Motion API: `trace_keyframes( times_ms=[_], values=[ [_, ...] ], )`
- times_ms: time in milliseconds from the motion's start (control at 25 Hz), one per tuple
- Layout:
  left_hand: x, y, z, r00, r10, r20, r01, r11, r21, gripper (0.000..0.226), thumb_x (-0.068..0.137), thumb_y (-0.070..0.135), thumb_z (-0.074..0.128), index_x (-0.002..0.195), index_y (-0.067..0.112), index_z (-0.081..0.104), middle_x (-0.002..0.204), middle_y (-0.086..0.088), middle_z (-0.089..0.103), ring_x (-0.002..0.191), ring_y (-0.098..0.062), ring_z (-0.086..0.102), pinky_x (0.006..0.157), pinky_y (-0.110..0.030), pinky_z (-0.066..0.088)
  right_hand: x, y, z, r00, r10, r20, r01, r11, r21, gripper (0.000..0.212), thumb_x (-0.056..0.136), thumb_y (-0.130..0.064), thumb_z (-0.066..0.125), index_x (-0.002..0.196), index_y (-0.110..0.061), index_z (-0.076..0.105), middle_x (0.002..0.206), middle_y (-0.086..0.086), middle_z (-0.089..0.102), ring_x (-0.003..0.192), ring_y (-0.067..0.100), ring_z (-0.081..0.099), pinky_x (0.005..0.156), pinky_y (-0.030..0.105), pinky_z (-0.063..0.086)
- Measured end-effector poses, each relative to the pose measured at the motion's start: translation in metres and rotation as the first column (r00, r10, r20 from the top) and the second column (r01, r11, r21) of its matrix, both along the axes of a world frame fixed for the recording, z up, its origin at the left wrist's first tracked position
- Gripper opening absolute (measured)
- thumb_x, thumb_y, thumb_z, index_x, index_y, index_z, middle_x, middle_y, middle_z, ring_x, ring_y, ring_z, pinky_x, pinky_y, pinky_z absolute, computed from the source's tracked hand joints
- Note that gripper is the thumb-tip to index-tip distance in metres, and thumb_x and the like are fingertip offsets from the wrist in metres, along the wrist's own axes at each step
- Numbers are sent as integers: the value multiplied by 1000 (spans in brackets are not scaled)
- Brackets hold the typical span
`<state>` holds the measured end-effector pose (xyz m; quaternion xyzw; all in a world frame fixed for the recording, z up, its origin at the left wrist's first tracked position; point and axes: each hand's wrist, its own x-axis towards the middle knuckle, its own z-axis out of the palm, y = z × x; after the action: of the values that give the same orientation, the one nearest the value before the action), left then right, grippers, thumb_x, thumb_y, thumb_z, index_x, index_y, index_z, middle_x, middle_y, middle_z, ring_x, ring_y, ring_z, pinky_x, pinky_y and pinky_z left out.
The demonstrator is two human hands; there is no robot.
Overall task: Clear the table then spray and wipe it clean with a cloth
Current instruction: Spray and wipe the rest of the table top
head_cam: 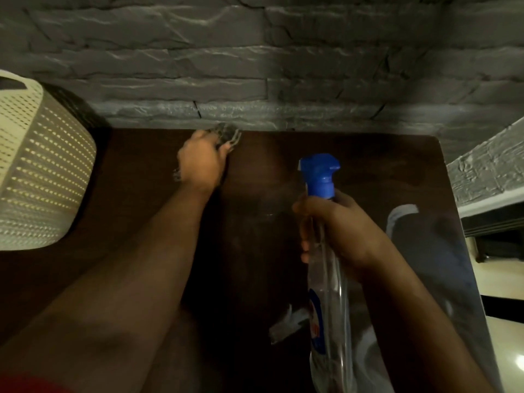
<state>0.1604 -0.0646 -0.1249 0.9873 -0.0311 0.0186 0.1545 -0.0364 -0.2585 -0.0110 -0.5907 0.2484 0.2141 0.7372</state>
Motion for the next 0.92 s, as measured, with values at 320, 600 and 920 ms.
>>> trace_keyframes(
  times_ms=[320,600,920],
  values=[
    [-37,9,-1,954,-293,67,296,955,-33,29,91,38,56,111,21,66,107,-4,61,96,-26,59,84,-39,49,-29,12,-5,998,53,-16,-52,997,62,16,87,-13,63,100,-11,52,61,8,55,54,23,54,54,38,50],
    [-44,-36,2,955,-291,54,295,951,-96,27,90,37,58,108,20,67,107,-4,60,96,-24,58,85,-41,47,-42,21,-19,997,55,-61,-54,998,19,24,86,-12,65,106,-11,53,63,9,55,54,22,52,55,37,47],
    [-68,23,-4,966,-256,32,258,963,-78,29,89,37,56,109,20,68,105,-6,61,95,-30,59,84,-44,49,-41,0,-3,1000,2,-22,-2,1000,15,25,87,-10,62,109,-10,50,59,7,53,52,23,51,54,38,47]
  ],
)
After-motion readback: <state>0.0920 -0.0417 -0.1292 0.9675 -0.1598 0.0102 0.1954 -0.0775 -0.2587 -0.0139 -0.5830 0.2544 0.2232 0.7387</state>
